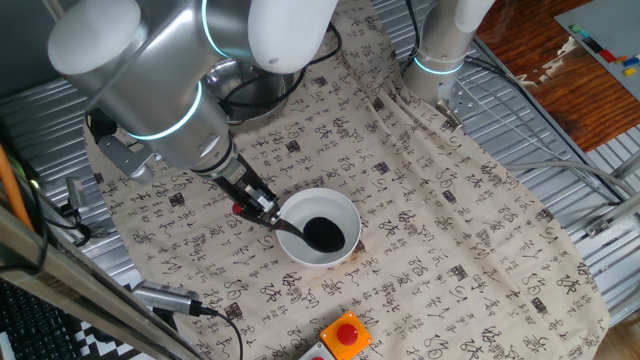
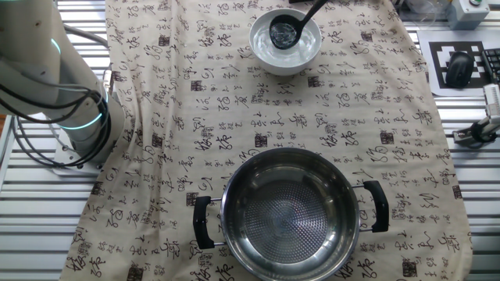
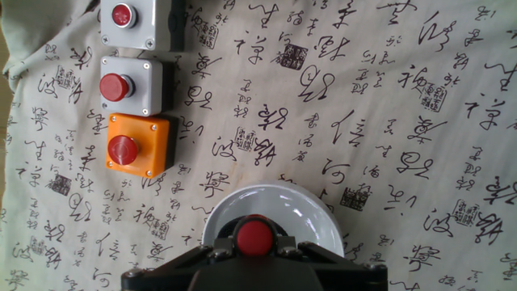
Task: Scoop water with a large spoon from one bowl to another
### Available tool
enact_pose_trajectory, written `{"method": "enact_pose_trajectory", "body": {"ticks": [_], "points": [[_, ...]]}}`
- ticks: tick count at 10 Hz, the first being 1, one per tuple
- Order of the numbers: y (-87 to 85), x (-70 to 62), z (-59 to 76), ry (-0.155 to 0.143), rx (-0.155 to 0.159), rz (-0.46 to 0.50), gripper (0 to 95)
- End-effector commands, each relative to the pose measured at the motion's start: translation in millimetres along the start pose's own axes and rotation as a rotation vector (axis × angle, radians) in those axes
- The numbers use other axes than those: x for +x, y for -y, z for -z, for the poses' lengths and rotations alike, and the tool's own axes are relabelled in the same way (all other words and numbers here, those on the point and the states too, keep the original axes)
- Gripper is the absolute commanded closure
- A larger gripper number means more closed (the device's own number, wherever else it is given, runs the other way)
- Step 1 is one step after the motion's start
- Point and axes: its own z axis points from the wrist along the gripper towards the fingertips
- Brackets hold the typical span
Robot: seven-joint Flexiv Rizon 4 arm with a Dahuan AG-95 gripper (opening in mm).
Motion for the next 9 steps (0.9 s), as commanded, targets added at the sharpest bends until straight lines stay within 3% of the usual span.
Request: {"method": "enact_pose_trajectory", "body": {"ticks": [1, 5, 9], "points": [[-1.4, -0.2, 2.6, -0.006, -0.003, -0.003, 95.0], [-4.1, -1.8, 7.2, -0.017, -0.006, -0.009, 95.0], [-4.7, -1.8, 7.4, -0.047, -0.007, -0.005, 95.0]]}}
